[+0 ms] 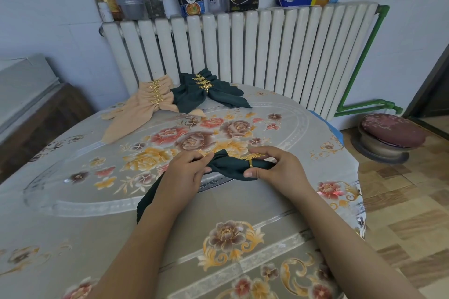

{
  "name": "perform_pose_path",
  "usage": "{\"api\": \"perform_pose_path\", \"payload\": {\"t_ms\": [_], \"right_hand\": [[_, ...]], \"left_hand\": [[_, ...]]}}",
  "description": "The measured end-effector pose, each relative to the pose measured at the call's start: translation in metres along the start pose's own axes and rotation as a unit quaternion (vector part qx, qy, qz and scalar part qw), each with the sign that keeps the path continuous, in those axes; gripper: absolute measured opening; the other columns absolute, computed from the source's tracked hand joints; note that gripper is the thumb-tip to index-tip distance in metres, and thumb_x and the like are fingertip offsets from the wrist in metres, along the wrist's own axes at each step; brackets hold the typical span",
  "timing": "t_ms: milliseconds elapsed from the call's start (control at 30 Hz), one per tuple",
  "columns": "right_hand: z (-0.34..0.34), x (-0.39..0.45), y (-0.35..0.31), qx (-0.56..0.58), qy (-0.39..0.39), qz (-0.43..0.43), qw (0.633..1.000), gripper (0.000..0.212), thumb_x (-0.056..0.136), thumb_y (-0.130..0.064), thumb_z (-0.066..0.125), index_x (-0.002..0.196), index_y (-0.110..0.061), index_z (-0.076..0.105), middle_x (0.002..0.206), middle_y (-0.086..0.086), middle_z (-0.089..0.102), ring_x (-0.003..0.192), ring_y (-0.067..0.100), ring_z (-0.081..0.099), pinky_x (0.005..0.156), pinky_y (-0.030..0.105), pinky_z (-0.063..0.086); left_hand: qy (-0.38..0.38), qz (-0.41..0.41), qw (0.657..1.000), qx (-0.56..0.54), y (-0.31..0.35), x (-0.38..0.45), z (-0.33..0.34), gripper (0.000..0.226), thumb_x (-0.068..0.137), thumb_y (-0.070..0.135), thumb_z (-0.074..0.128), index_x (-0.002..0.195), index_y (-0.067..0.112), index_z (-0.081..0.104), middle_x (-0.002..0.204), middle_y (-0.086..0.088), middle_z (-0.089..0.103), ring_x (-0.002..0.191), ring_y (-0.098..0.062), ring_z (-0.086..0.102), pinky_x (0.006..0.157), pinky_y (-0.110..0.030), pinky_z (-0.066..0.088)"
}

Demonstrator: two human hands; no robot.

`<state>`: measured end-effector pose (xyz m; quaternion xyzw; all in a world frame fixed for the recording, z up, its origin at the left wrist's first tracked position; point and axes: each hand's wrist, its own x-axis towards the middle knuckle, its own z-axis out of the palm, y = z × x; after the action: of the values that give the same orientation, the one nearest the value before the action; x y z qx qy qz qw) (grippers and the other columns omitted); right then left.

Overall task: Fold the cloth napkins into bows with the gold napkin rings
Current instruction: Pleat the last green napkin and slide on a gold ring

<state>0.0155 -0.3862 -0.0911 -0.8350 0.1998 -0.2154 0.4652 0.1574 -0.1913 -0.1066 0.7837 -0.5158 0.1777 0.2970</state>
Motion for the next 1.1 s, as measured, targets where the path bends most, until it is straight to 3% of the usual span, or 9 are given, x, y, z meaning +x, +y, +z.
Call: {"api": "perform_pose_path", "payload": {"t_ms": [167,267,400,500,700,834,967,1100], "right_hand": [[0.0014,0.0014,0.0005,-0.023,-0.024,0.006,0.999,0.040,0.062,-0.046,0.082,0.099,-0.040,0.068,0.102,-0.018,0.066,0.097,0.002,0.059,0.085,0.025,0.047],[-0.0010,0.0029,0.0023,0.000,-0.054,0.008,0.999,0.034,0.070,-0.038,0.079,0.102,-0.033,0.069,0.099,-0.014,0.068,0.094,0.003,0.062,0.084,0.025,0.049],[-0.0053,0.0014,0.0008,0.038,-0.108,0.013,0.993,0.029,0.080,-0.030,0.072,0.109,-0.029,0.067,0.105,-0.011,0.067,0.099,0.005,0.061,0.083,0.015,0.045],[-0.0049,0.0023,0.0026,0.009,-0.127,0.020,0.992,0.027,0.085,-0.029,0.068,0.112,-0.030,0.067,0.108,-0.007,0.066,0.100,0.010,0.060,0.088,0.025,0.045],[-0.0055,0.0028,0.0023,-0.058,-0.132,0.026,0.989,0.018,0.076,-0.027,0.077,0.092,-0.021,0.071,0.087,-0.002,0.068,0.081,0.015,0.061,0.071,0.025,0.043],[-0.0036,0.0018,0.0030,-0.036,-0.105,0.022,0.994,0.016,0.075,-0.027,0.077,0.088,-0.017,0.072,0.085,0.004,0.070,0.080,0.017,0.062,0.069,0.028,0.044],[-0.0017,0.0017,0.0018,0.005,-0.082,0.035,0.996,0.021,0.074,-0.024,0.078,0.082,-0.006,0.072,0.070,0.012,0.064,0.063,0.014,0.051,0.058,0.025,0.035],[-0.0007,0.0022,-0.0002,0.058,-0.070,0.060,0.994,0.026,0.068,-0.020,0.082,0.077,0.000,0.069,0.062,0.006,0.054,0.054,0.010,0.044,0.049,0.018,0.031]], "left_hand": [[0.000,-0.013,1.000,-0.004,-0.0003,-0.0006,-0.0010,0.041,0.079,-0.006,0.066,0.118,0.007,0.064,0.084,-0.007,0.065,0.076,-0.027,0.056,0.069,-0.028,0.043],[0.005,-0.017,1.000,-0.005,-0.0010,-0.0005,-0.0019,0.041,0.077,-0.007,0.067,0.116,0.005,0.065,0.083,-0.008,0.066,0.075,-0.029,0.056,0.066,-0.034,0.047],[0.008,-0.026,1.000,-0.003,-0.0032,-0.0011,-0.0001,0.040,0.077,-0.008,0.069,0.116,0.004,0.066,0.085,-0.009,0.067,0.076,-0.030,0.057,0.068,-0.035,0.048],[0.011,-0.031,0.999,-0.002,-0.0046,-0.0019,0.0002,0.039,0.079,-0.006,0.068,0.116,0.004,0.065,0.086,-0.009,0.067,0.078,-0.030,0.057,0.069,-0.036,0.049],[0.009,-0.024,1.000,-0.002,-0.0018,-0.0017,-0.0003,0.039,0.079,-0.005,0.067,0.117,0.005,0.065,0.085,-0.009,0.067,0.077,-0.029,0.056,0.068,-0.036,0.048],[0.011,-0.023,1.000,-0.006,-0.0006,-0.0007,-0.0005,0.038,0.080,-0.003,0.065,0.117,0.005,0.065,0.086,-0.009,0.066,0.078,-0.030,0.057,0.068,-0.037,0.049],[0.005,-0.023,1.000,-0.009,0.0006,-0.0010,-0.0002,0.039,0.080,-0.005,0.066,0.118,0.006,0.065,0.084,-0.008,0.065,0.077,-0.028,0.056,0.068,-0.035,0.046],[0.001,-0.023,1.000,-0.010,0.0037,-0.0004,0.0011,0.038,0.081,-0.003,0.064,0.118,0.006,0.065,0.085,-0.007,0.066,0.078,-0.028,0.056,0.067,-0.034,0.047]]}}
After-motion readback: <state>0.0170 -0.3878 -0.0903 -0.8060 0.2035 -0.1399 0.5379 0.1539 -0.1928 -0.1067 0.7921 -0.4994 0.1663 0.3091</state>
